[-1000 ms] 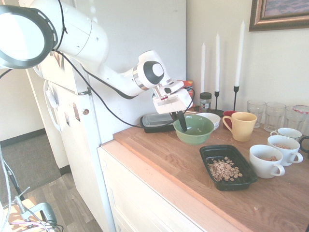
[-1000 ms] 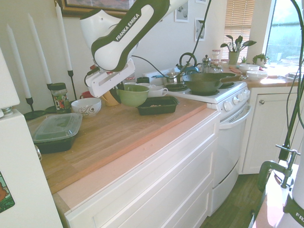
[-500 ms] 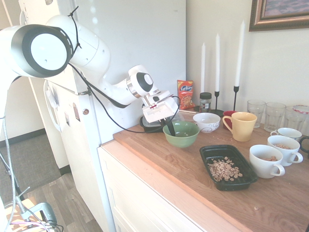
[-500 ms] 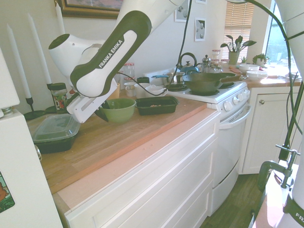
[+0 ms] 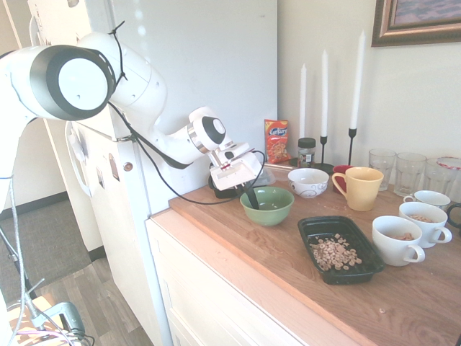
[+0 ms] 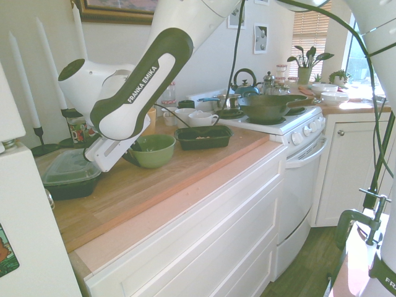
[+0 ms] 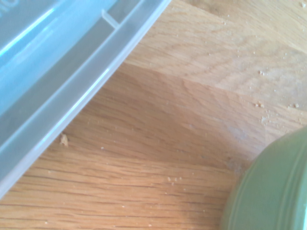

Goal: Pour the cereal into the box

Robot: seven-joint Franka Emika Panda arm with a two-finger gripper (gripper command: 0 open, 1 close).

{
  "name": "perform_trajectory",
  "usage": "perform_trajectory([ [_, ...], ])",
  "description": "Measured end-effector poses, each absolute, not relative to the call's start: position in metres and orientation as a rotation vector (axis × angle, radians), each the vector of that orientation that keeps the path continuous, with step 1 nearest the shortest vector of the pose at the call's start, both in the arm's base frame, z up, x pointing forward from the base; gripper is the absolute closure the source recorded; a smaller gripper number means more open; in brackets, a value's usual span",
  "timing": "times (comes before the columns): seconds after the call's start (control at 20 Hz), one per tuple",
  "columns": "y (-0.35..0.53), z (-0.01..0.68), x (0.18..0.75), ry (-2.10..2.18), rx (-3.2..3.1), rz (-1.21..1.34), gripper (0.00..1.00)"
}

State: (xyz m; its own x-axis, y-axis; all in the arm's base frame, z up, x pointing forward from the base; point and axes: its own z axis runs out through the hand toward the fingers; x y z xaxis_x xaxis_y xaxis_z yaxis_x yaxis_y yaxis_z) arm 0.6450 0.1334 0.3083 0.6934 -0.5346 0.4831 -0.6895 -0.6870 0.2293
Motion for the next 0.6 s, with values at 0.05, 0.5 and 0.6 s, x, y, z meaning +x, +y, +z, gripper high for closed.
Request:
perform_trajectory([
  [0.05,0.134,0.308,0.645,-0.957,2.511,0.536,0.00],
  [0.5,0.127,0.308,0.627,-1.059,2.568,0.455,0.00],
  [0.6,0.125,0.311,0.625,-1.078,2.576,0.449,0.00],
])
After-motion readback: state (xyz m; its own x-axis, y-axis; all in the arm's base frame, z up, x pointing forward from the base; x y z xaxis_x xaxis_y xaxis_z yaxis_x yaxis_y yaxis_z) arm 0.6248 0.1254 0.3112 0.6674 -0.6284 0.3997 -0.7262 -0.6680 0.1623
